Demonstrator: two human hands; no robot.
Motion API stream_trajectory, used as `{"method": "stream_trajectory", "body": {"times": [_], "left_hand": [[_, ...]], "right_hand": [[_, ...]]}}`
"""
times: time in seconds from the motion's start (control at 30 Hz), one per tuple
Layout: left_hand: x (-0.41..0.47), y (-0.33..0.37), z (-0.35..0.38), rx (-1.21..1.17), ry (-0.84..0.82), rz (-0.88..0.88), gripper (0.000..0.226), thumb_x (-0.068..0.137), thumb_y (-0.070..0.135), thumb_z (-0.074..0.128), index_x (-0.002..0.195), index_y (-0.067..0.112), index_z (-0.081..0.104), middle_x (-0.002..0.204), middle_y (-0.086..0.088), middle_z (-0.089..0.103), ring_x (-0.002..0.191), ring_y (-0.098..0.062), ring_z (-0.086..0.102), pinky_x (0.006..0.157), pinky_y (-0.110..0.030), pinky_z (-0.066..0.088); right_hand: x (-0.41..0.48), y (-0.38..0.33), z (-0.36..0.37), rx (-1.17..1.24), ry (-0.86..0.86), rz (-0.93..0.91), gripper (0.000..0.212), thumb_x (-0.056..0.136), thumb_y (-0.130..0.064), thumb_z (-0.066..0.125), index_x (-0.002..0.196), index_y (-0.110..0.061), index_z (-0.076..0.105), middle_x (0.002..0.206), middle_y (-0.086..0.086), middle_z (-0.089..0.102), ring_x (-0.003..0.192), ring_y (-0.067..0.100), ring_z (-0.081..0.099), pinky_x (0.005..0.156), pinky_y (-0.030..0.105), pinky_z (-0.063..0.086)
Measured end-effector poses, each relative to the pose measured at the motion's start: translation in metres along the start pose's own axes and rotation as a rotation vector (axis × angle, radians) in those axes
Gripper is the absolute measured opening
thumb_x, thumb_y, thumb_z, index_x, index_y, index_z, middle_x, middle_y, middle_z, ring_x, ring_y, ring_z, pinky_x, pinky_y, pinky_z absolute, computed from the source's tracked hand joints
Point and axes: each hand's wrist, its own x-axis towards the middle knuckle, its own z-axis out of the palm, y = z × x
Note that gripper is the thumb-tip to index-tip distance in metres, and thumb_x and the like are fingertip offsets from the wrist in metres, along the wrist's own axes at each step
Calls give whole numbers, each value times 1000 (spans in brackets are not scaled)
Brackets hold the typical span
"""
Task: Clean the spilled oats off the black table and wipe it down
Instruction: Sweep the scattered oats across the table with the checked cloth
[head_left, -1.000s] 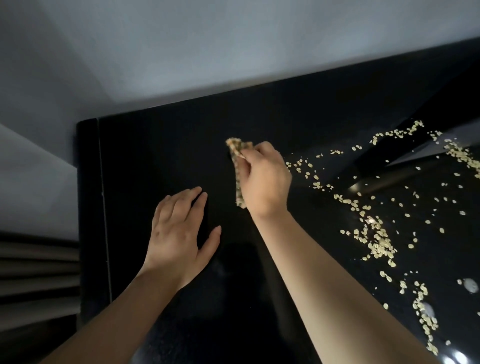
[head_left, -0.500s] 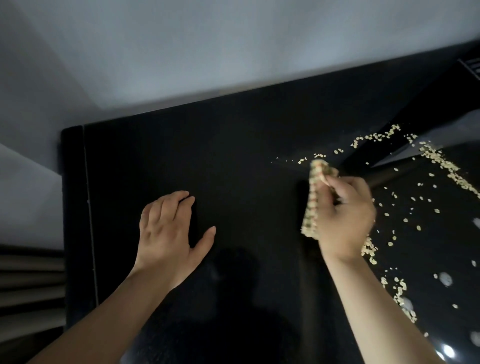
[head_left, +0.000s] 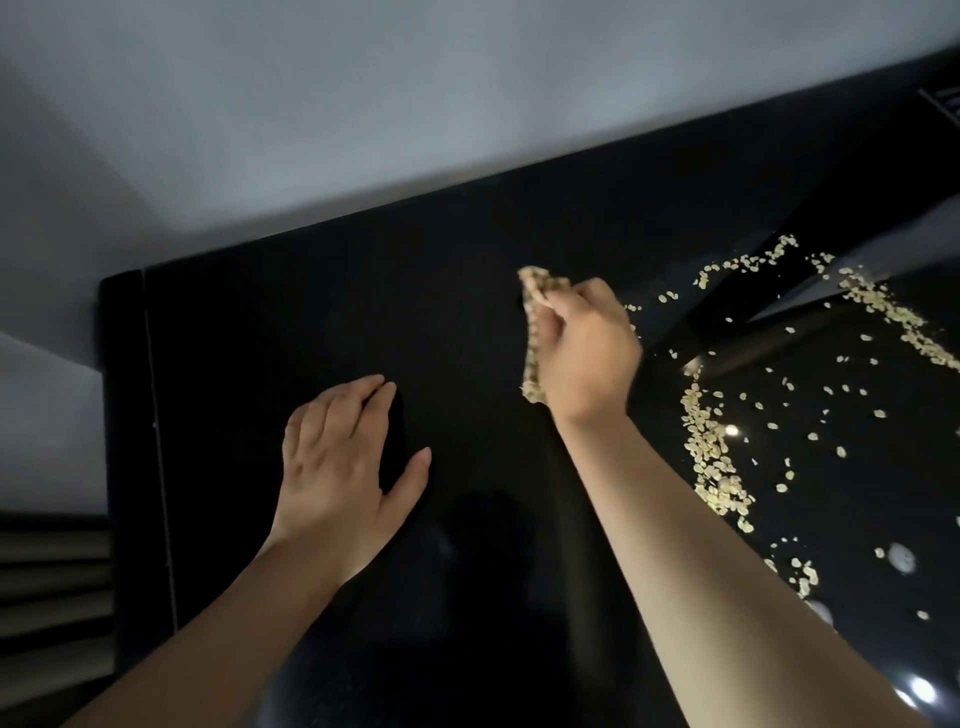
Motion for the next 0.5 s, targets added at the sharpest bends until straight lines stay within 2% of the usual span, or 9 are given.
{"method": "stream_trajectory", "body": {"times": [0.13, 0.27, 0.4, 0.5], "left_hand": [[8, 18, 3, -31, -7, 65, 70, 87, 56, 34, 135, 7, 49, 138, -4, 44, 130, -19, 31, 112, -46, 28], [8, 39, 8, -50, -37, 139, 69, 87, 56, 35, 135, 9, 49, 139, -3, 44, 132, -17, 29, 112, -48, 30], [6, 48, 13, -15, -73, 175, 69, 86, 57, 35, 134, 9, 50, 138, -2, 45, 131, -18, 34, 112, -45, 29], [7, 46, 15, 21, -91, 188, 69, 86, 57, 35, 134, 10, 50, 138, -1, 44, 130, -18, 35, 112, -44, 28]], "right_hand": [[-17, 65, -36, -38, 119, 113, 16, 84, -24, 64, 93, -16, 73, 84, 5, 61, 70, 28, 59, 55, 29, 40], [-30, 111, -63, -80, 154, 237, 18, 83, -17, 61, 94, -9, 73, 86, 11, 61, 70, 33, 59, 59, 27, 34], [-33, 103, -74, 60, 176, 272, 19, 85, -16, 62, 95, -6, 74, 88, 12, 63, 73, 30, 60, 62, 27, 39], [-22, 64, -68, 177, 166, 193, 16, 84, -17, 65, 94, -9, 74, 87, 9, 63, 72, 25, 61, 62, 30, 44]]}}
